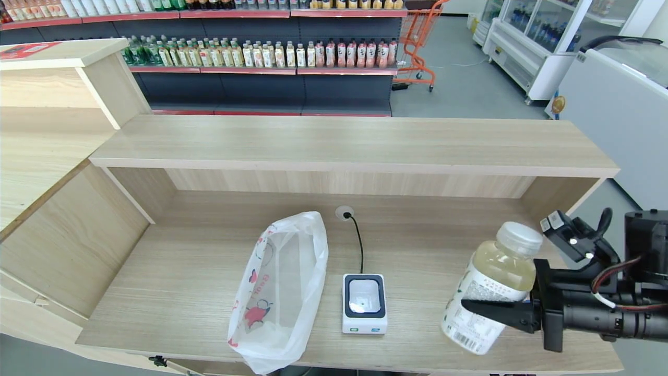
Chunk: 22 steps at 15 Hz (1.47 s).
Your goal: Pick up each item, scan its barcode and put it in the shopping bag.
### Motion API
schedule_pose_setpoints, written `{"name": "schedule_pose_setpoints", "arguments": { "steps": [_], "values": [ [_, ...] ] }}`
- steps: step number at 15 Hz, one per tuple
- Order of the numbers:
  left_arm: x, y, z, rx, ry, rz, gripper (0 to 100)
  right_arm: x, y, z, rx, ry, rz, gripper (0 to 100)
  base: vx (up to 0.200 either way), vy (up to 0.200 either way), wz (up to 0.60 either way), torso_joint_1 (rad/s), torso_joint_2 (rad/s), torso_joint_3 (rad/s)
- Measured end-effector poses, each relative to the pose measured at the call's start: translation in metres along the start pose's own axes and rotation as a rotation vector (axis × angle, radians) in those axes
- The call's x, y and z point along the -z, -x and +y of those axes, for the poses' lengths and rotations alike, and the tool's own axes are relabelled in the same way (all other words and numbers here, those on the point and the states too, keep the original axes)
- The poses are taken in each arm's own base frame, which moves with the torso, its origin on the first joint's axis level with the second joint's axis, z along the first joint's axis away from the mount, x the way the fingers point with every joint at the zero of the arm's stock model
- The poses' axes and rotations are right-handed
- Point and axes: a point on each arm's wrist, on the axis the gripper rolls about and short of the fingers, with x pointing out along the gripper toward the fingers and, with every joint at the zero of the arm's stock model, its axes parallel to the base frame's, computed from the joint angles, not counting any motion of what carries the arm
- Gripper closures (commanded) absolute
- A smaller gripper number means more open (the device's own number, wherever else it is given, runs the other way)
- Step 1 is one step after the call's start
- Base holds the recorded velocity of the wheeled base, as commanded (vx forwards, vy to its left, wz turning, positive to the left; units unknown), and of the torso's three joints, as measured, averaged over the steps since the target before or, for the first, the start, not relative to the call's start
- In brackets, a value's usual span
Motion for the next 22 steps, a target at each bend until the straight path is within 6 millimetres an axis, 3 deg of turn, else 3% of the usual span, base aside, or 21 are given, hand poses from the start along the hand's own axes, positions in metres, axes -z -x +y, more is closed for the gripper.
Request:
{"name": "schedule_pose_setpoints", "arguments": {
  "steps": [3, 5, 10, 16, 22],
  "values": [
    [0.000, 0.000, 0.000, 0.000, 0.000, 0.000, 0, 0.000, 0.018, -0.018, 0.262, 0.360, -0.032, 100, 0.000, 0.000, 0.00, 0.000, 0.00, 0.000],
    [0.000, 0.000, 0.000, 0.000, 0.000, 0.000, 0, 0.000, 0.026, -0.026, 0.342, 0.521, -0.054, 100, 0.000, 0.000, 0.00, 0.000, 0.00, 0.000],
    [0.000, 0.000, 0.000, 0.000, 0.000, 0.000, 0, 0.002, 0.014, -0.043, 0.262, 0.855, -0.158, 100, 0.000, 0.000, 0.00, 0.000, 0.00, 0.000],
    [0.000, 0.000, 0.000, 0.001, 0.000, 0.000, 0, 0.016, 0.000, -0.050, 0.131, 0.899, -0.198, 100, 0.000, 0.000, 0.00, 0.000, 0.00, 0.000],
    [0.000, 0.000, 0.000, 0.001, 0.006, 0.000, 0, 0.020, -0.001, -0.052, 0.086, 0.854, -0.207, 100, 0.000, 0.200, 0.00, 0.006, 0.00, 0.005]
  ]
}}
